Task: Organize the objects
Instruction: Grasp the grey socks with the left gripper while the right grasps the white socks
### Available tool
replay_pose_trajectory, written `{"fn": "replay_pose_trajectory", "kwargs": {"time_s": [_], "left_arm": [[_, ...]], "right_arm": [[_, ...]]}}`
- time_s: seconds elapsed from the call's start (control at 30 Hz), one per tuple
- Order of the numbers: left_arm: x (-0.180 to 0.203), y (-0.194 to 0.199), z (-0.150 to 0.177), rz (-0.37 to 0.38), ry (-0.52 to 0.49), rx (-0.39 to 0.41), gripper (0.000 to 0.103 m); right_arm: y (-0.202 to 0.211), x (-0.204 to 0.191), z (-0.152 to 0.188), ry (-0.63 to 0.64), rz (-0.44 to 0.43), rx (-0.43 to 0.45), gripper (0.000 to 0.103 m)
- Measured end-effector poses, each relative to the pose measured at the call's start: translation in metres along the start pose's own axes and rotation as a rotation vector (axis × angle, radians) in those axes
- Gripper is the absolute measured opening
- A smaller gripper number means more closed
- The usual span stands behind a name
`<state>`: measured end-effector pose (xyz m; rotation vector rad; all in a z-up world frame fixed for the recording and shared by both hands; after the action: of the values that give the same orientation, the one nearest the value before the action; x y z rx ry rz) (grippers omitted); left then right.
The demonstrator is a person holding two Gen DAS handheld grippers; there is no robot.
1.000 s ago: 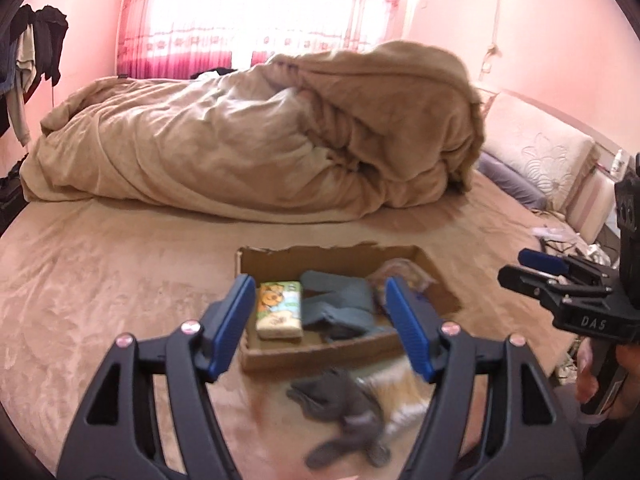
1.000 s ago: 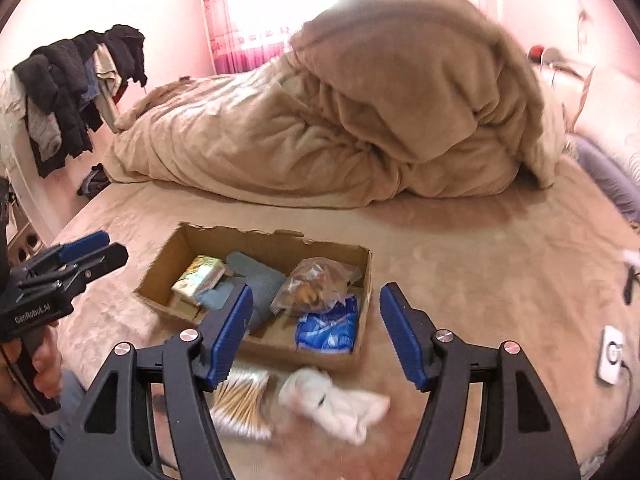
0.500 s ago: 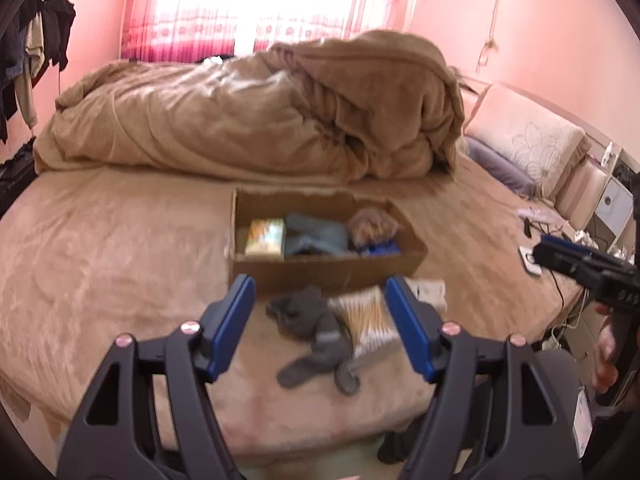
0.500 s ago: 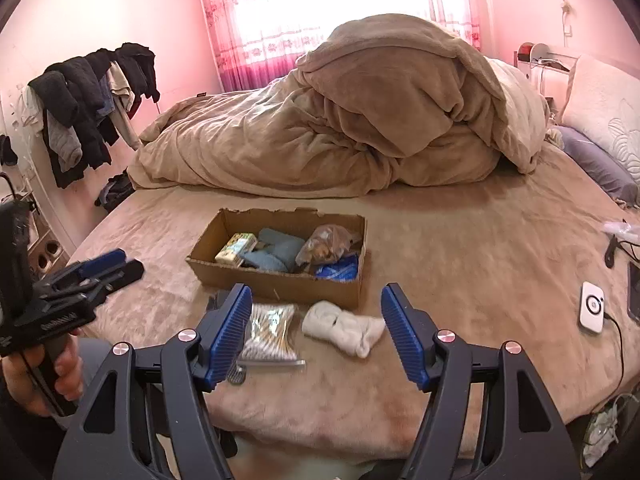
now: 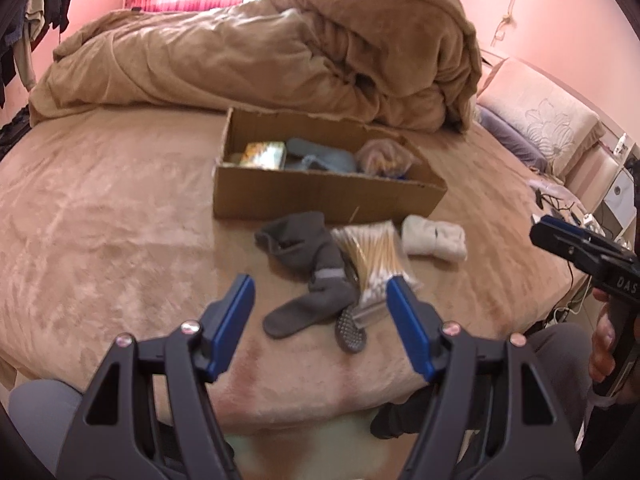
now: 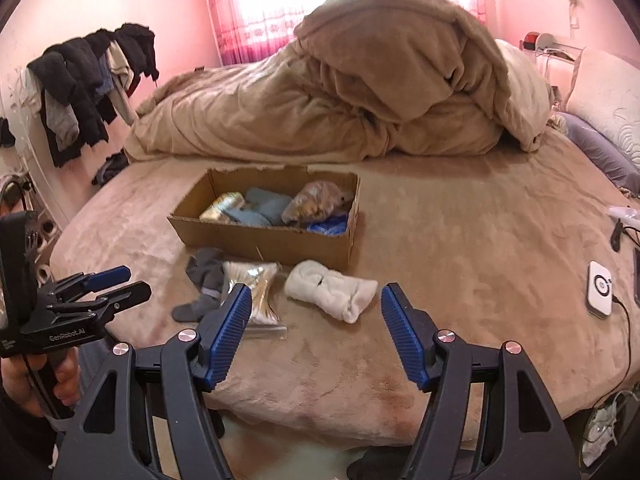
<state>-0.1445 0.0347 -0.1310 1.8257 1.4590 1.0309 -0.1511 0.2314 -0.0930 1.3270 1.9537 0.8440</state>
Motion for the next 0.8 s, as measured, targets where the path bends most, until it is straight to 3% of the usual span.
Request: {"fn": "replay_pose_trajectory", "kwargs": {"time_s": [0.4,0.8], "left_arm": [[-0.002,-0.047,0.001,-0.023,-0.002,-0.056,0.070],[-0.008,-0.089,-0.002,-0.063,-0.004,-0.092,0.068]], "right_arm": [[-0.047,0.013,0.002,-0.014,-0.018,-0.061,0.070],[-0.093,0.026,0.006,-0.043,-0.017,-0.119,0.062]]}}
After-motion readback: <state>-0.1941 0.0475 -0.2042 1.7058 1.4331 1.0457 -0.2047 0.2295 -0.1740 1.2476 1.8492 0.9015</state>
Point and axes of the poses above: each gripper's, at about its wrist camera, not at the fingertips, and y roughly against the way its jaws point, x to its right, z to its underside, the point moved 10 cm from there along -y, roughly the way its jaws point, and after that the axes turned 11 degrees about -x, right-handed, at the moved point
